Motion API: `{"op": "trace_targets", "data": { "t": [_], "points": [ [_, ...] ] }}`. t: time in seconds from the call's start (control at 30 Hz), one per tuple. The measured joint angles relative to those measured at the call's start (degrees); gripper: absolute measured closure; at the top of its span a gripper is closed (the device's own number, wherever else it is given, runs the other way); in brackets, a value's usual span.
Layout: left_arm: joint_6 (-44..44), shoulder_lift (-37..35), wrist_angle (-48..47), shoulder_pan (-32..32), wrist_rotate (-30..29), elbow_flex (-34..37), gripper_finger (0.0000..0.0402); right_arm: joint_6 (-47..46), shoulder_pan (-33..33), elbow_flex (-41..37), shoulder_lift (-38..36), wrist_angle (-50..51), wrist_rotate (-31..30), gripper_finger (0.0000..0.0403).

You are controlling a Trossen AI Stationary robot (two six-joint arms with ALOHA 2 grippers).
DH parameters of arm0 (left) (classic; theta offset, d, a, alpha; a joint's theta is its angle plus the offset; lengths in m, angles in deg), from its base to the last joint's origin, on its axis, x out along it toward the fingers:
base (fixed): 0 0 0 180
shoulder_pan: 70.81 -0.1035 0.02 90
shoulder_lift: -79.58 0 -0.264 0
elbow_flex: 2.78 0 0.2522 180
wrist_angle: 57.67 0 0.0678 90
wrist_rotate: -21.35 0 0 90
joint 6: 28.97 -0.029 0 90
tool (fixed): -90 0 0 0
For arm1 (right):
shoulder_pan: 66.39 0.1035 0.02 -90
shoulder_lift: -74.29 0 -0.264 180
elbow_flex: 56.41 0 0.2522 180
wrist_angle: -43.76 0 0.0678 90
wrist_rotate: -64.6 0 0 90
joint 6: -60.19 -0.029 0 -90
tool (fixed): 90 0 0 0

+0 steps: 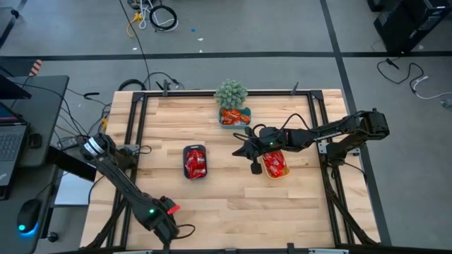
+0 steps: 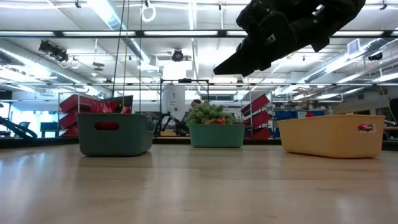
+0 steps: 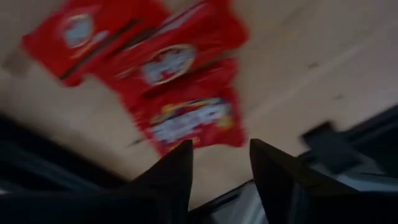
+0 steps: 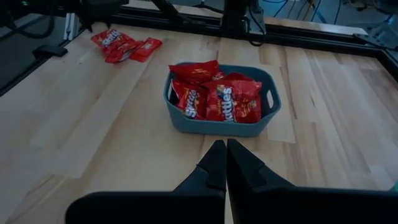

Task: Sort candy
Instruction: Put the red candy into the blue bin

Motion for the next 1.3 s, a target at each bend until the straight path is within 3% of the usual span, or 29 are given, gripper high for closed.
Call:
{"op": "trace_targets", "data": {
  "t": [0.4,0.73,1.13,1.3],
  "points": [
    [1.9,0.0,-3.3,0.9,-1.9,0.0,0.0184,0.1,0.0,0.0,0.0,0.3,0.0,0.0403],
    [6.0,0.0,-3.2,2.2,-2.3,0.0,0.0162,0.0,0.0,0.0,0.0,0.4,0.4,0.0403],
    [0.6,6.1,-0.9,2.6,0.4,0.0,0.0164,0.0,0.0,0.0,0.0,0.4,0.4,0.0403],
    [-0.4,6.5,2.5,2.6,1.1,-0.1,0.0215,0.0,0.0,0.0,0.0,0.3,0.4,0.0403]
  ]
}}
